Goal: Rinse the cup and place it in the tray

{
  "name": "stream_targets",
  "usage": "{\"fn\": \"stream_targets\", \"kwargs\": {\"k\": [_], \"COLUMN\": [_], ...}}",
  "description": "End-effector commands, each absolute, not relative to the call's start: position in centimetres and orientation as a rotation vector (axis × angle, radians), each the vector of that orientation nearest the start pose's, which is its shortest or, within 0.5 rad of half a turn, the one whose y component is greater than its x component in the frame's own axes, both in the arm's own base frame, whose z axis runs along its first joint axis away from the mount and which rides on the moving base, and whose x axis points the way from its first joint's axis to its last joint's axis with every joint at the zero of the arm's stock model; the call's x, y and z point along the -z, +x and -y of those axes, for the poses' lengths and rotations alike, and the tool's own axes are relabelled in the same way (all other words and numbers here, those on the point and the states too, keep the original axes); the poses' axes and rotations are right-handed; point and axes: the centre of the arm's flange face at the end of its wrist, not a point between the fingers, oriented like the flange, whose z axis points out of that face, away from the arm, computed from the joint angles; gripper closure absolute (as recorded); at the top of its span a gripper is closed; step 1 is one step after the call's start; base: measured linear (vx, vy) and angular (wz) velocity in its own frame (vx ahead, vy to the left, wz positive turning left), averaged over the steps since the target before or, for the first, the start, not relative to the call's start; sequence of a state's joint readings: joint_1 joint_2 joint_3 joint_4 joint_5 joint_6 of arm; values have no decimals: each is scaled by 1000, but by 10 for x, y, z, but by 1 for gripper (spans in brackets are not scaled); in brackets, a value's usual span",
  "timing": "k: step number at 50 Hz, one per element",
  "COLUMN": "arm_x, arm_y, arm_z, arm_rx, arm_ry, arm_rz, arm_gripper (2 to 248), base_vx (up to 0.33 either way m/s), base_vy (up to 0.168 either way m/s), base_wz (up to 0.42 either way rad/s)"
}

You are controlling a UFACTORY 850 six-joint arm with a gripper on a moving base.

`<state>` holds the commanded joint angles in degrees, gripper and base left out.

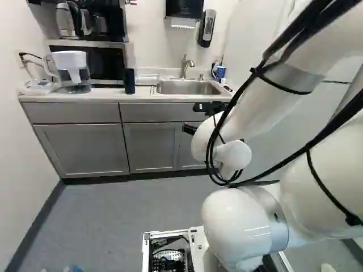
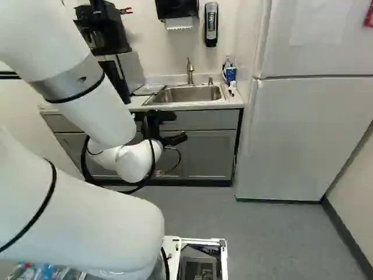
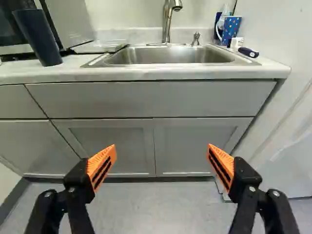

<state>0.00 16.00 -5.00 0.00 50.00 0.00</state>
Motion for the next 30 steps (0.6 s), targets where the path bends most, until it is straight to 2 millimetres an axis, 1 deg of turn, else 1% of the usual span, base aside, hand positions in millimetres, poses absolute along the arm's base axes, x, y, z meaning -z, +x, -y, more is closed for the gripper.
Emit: {"fn": "stream_targets", "kwargs": {"k": [30], "arm_x": [-367], "arm_y": [270], "arm_z": [0], "arm_rx": [1831], "arm_ry": [-2553], "arm_rz": [0], "arm_gripper": [3], "base_vx": [0], "base_vy": [0], "base_wz": [0]}}
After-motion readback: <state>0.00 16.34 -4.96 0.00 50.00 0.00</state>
